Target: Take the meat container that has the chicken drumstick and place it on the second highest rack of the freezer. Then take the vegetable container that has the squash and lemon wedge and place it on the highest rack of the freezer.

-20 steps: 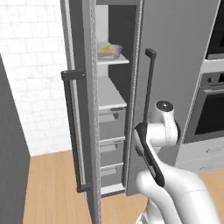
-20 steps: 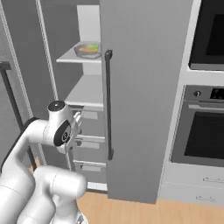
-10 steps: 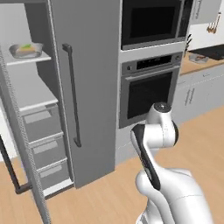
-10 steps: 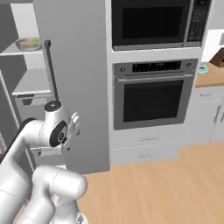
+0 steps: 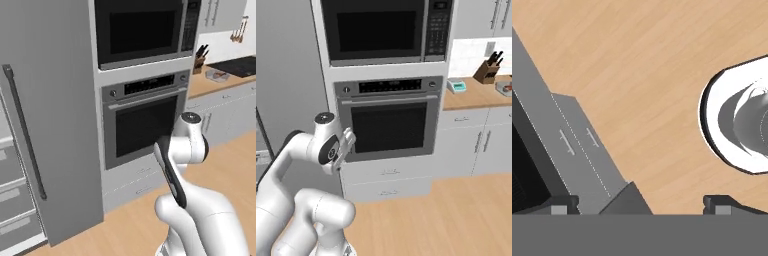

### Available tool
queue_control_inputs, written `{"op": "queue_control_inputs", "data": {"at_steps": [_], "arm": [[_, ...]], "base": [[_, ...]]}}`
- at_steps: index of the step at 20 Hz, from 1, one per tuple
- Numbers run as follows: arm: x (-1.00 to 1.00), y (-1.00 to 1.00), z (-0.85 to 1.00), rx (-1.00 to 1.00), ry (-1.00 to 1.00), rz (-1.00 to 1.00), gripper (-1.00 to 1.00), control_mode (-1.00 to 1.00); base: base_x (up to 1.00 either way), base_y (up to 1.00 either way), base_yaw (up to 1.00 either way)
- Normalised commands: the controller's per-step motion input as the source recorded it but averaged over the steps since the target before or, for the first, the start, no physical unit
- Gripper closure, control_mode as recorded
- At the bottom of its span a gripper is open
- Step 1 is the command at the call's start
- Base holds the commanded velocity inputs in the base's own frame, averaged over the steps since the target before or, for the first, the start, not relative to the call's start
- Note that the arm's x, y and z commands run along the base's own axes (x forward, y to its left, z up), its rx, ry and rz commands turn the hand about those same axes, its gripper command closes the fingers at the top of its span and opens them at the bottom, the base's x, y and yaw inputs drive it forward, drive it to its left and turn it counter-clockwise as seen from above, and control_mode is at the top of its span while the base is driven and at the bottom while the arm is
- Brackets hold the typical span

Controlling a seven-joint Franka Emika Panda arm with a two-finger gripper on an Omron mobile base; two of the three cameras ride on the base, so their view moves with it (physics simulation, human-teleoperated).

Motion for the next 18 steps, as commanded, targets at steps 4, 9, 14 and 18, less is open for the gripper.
{"op": "queue_control_inputs", "data": {"at_steps": [4,9,14,18], "arm": [[0.0,0.0,0.0,0.0,0.0,0.0,-1.0,1.0],[0.0,0.0,0.0,0.0,0.0,0.0,-1.0,1.0],[0.0,0.0,0.0,0.0,0.0,0.0,-1.0,1.0],[0.0,0.0,0.0,0.0,0.0,0.0,-1.0,1.0]], "base": [[0.55,-1.0,0.19],[0.19,-1.0,-0.17],[0.85,-1.0,-0.19],[1.0,-1.0,0.0]]}}
